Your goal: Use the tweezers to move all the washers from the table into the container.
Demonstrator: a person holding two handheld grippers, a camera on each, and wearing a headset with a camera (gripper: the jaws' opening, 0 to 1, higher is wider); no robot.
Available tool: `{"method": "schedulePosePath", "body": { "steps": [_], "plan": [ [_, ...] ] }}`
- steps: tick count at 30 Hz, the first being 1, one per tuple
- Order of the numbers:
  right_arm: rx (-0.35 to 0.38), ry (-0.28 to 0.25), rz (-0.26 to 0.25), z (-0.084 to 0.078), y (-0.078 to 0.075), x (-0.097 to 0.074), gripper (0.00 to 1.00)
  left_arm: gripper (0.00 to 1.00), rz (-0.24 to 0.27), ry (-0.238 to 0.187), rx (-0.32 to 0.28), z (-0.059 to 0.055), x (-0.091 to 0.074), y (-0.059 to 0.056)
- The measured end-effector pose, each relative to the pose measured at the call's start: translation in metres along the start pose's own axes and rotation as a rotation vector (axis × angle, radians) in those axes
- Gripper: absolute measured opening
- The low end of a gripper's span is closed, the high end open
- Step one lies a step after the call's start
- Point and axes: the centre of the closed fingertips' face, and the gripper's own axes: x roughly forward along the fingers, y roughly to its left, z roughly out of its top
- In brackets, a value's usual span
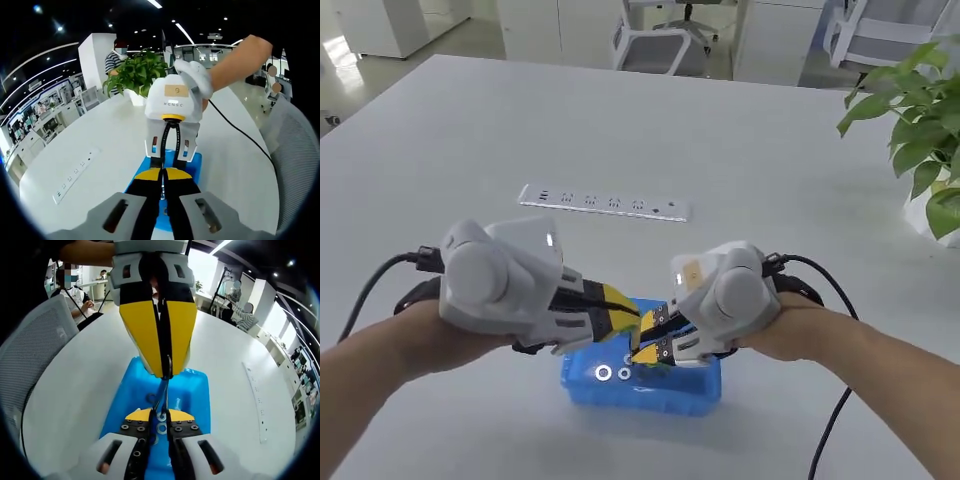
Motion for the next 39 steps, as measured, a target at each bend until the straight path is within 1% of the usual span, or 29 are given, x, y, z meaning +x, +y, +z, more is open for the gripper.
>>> {"method": "schedulePosePath", "body": {
  "steps": [2,5,12,22,24,39],
  "plan": [
    [0.001,-0.004,0.002,0.002,0.002,-0.002,0.12,0.05,-0.005,-0.004,-0.005,0.003,-0.001,-0.001],
    [0.013,-0.018,0.002,0.005,0.003,-0.005,0.13,0.05,-0.011,-0.009,0.004,0.007,-0.004,-0.001],
    [0.018,-0.047,-0.002,0.014,0.008,-0.014,0.13,0.05,-0.039,-0.025,0.02,0.02,-0.012,-0.009],
    [0.024,-0.059,-0.022,0.022,0.019,-0.027,0.14,0.05,-0.073,-0.036,0.043,0.034,-0.021,-0.025],
    [0.03,-0.06,-0.033,0.022,0.022,-0.029,0.14,0.05,-0.084,-0.038,0.048,0.037,-0.022,-0.03],
    [0.045,-0.085,-0.064,0.036,0.046,-0.044,0.14,0.05,-0.139,-0.05,0.076,0.048,-0.031,-0.055]
  ]
}}
